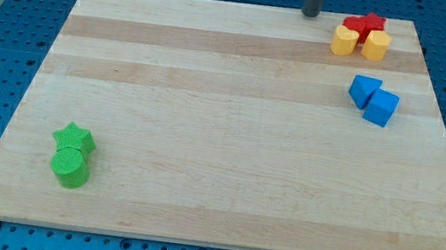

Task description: Push the group of blocks to the down

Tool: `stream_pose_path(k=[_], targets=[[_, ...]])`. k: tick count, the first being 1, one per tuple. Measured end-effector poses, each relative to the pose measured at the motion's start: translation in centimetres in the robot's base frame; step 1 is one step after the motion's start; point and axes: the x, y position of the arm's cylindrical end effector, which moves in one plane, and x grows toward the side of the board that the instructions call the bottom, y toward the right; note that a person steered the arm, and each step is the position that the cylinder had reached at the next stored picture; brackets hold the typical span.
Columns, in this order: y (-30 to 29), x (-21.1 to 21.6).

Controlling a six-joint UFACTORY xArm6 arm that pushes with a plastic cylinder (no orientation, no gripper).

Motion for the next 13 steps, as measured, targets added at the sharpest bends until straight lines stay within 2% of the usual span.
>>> stream_pose_path(k=[2, 8, 13], targets=[[4.5, 0.0], [11.9, 0.0], [9.7, 3.5]])
